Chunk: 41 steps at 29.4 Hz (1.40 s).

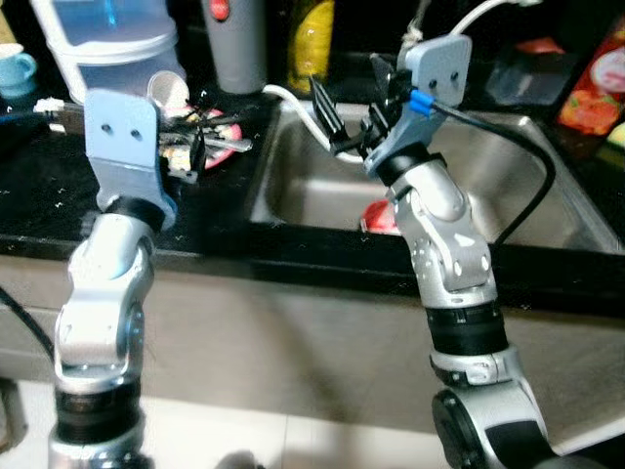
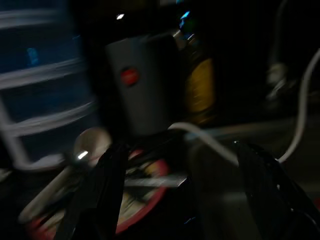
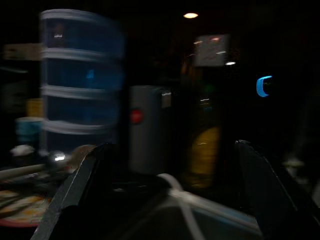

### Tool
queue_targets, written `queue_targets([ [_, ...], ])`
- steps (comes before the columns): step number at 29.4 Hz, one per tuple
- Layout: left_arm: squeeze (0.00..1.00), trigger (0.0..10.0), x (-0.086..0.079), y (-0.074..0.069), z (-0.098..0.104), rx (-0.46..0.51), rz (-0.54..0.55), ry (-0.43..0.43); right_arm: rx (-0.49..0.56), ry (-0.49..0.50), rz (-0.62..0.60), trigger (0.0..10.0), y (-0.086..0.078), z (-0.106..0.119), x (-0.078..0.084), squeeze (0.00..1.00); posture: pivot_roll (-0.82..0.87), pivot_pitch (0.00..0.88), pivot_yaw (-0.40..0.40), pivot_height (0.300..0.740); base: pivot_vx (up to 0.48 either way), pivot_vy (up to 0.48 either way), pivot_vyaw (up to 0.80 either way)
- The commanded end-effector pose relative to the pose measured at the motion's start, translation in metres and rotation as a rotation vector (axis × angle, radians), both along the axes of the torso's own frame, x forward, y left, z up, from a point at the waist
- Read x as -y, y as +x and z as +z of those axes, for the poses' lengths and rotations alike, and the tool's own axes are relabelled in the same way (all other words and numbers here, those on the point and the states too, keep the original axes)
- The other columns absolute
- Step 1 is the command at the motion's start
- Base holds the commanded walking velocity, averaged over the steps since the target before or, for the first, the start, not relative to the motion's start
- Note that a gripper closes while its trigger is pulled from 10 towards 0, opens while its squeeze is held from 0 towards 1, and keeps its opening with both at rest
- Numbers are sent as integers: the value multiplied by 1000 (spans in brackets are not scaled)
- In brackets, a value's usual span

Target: Kitchen organization

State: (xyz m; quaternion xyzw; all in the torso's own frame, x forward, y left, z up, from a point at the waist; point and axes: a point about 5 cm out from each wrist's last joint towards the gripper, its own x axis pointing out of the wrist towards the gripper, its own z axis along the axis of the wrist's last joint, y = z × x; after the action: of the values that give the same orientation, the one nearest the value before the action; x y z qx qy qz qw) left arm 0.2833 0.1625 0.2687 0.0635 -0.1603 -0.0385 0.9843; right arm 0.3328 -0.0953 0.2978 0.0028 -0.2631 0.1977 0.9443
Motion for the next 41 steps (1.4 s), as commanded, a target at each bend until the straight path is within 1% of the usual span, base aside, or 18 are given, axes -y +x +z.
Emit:
queue_targets([
  [1, 0, 10000, -4, 1, 0, -11, 13, -16, -8, 1, -3, 10000, 0, -2, -1, 0, 110, 0, 24, 740, 0, 0, 0],
  [5, 0, 10000, -7, 1, -2, -34, 16, 0, -7, 1, 0, 10000, 0, -2, -2, 0, 112, 0, 22, 740, 0, 0, 0],
  [7, 0, 10000, -9, 0, -4, -53, 14, 26, -7, 1, 2, 10000, 0, -1, -2, 0, 112, 0, 23, 740, 0, 0, 0],
  [9, 0, 10000, -12, -2, -11, -134, -21, 72, -6, 1, 4, 10000, 0, -1, -2, 0, 114, 0, 24, 740, 0, 0, 0],
  [10, 0, 10000, -12, -2, -11, -134, -21, 72, -6, 1, 4, 10000, 0, -1, -2, 0, 114, 0, 24, 740, 0, 0, 0],
  [11, 0, 10000, -15, -3, -16, -194, -45, 90, -5, 0, 4, 10000, 0, -1, -3, 0, 115, 0, 25, 740, 0, 0, 0],
  [12, 0, 10000, -15, -3, -16, -194, -45, 90, -5, 0, 4, 10000, 0, -1, -3, 0, 115, 0, 25, 740, 0, 0, 0],
  [13, 0, 10000, -22, -6, -19, -242, -49, 123, -3, -2, 5, 10000, -1, -1, -3, 0, 115, 0, 27, 740, 0, 0, 0],
  [14, 0, 10000, -22, -6, -19, -242, -49, 123, -3, -2, 5, 10000, -1, -1, -3, 0, 115, 0, 27, 740, 0, 0, 0],
  [15, 0, 10000, -29, -8, -20, -273, -39, 145, -1, -4, 5, 10000, -1, -1, -3, 0, 115, 0, 27, 740, 0, 0, 0],
  [16, 0, 10000, -38, -9, -16, -261, -12, 170, 1, -5, 5, 10000, -1, 0, -3, 0, 115, 0, 27, 740, 0, 0, 0],
  [17, 0, 10000, -38, -9, -16, -261, -12, 170, 1, -5, 5, 10000, -1, 0, -3, 0, 115, 0, 27, 740, 0, 0, 0],
  [18, 0, 10000, -49, -11, -6, -232, 24, 173, 2, -5, 5, 10000, -1, -1, -3, 0, 121, 0, 30, 740, 0, 0, 0],
  [20, 0, 10000, -51, -11, -3, -220, 36, 169, 1, -5, 5, 10000, -1, -1, -3, 0, 121, 0, 30, 740, 0, 0, 0],
  [24, 0, 10000, -48, -10, 1, -191, 51, 123, -3, -4, 11, 10000, -1, -2, -5, 0, 129, 0, 27, 740, 0, 0, 0],
  [29, 0, 10000, -45, -8, 0, -197, 61, 83, -2, -3, 16, 10000, -1, -2, -6, 0, 128, 0, 27, 740, 0, 96, 0],
  [31, 0, 10000, -45, -7, -1, -207, 61, 68, -1, -4, 17, 10000, -1, -2, -7, 0, 123, 0, 28, 740, 0, 476, 0],
  [41, 0, 10000, -45, -5, -1, -218, 49, 62, 0, -7, 17, 10000, -2, -2, -7, 0, 120, 0, 30, 740, 0, 475, 0],
])
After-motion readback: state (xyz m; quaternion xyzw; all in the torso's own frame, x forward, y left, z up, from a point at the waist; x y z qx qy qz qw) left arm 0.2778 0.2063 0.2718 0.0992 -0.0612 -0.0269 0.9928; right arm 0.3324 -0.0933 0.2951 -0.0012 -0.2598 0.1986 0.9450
